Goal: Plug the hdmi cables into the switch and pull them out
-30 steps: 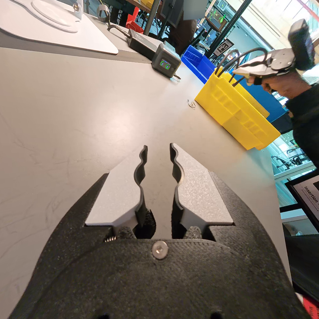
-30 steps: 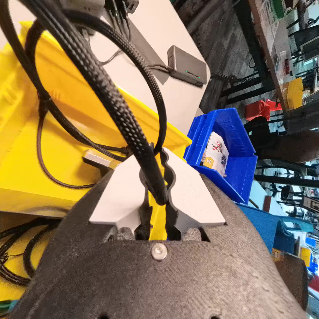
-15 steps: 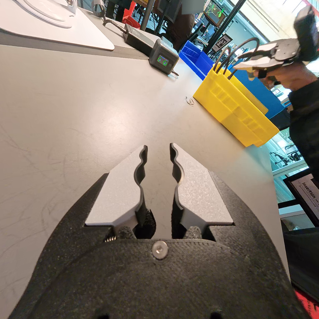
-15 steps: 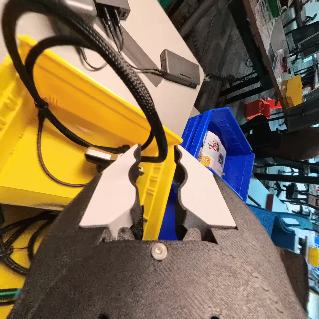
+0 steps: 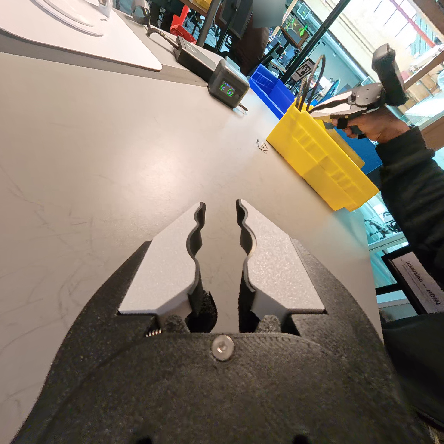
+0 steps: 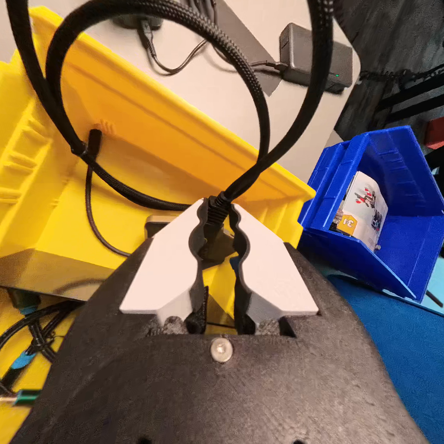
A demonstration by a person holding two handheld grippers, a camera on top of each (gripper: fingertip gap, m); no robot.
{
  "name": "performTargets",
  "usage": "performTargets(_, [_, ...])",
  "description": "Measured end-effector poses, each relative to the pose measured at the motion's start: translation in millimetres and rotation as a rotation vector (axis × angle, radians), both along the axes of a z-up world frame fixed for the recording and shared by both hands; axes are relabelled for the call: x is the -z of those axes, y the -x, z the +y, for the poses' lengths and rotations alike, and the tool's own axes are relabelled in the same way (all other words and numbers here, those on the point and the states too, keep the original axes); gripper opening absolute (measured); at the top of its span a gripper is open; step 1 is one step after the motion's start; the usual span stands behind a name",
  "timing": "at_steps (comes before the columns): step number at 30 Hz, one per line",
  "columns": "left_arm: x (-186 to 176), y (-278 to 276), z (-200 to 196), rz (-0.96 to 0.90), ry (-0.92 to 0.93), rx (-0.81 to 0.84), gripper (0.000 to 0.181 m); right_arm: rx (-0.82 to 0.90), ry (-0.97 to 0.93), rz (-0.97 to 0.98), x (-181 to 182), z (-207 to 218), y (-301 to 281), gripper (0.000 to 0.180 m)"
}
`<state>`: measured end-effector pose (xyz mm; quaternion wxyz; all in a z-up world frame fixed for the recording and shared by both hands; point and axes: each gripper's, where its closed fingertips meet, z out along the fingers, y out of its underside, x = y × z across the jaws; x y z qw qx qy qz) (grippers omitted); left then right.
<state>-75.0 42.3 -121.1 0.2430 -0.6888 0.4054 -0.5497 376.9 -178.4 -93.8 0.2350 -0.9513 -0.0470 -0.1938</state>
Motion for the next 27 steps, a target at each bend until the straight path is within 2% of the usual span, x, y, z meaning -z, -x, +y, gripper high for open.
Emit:
performTargets(3, [2,-1,-1,0.008,0.011,0.011,0.026,-0.037,0.122,0.043,6,-5,7,0.019])
performTargets(6, [2,-1,-3,0.016,0.001,0.024,0.026,-0.055,0.272,0.084,30,-14,14,0.019])
performTargets(10, [1,-1,-3,0.007,0.008,0.025,0.026,-0.035,0.264,0.042,42,-10,15,0.02])
performTargets(14, [6,1,-7,0.037,0.019,0.042,0.032,0.009,0.134,0.008,12,-18,26,0.035])
performTargets(17, [11,0,-10,0.085,-0.036,0.041,0.046,0.037,-0.016,0.015,-20,-32,49,0.047])
performTargets(20, [17,-1,-12,0.15,-0.119,0.031,0.063,0.022,-0.191,0.095,-41,-51,98,0.057])
performTargets(24, [25,-1,-5,0.227,-0.246,-0.042,0.084,0.011,-0.419,0.205,-47,-78,165,0.075])
performTargets(27, [30,3,5,0.286,-0.303,-0.145,0.083,0.052,-0.462,0.176,-25,-95,188,0.085])
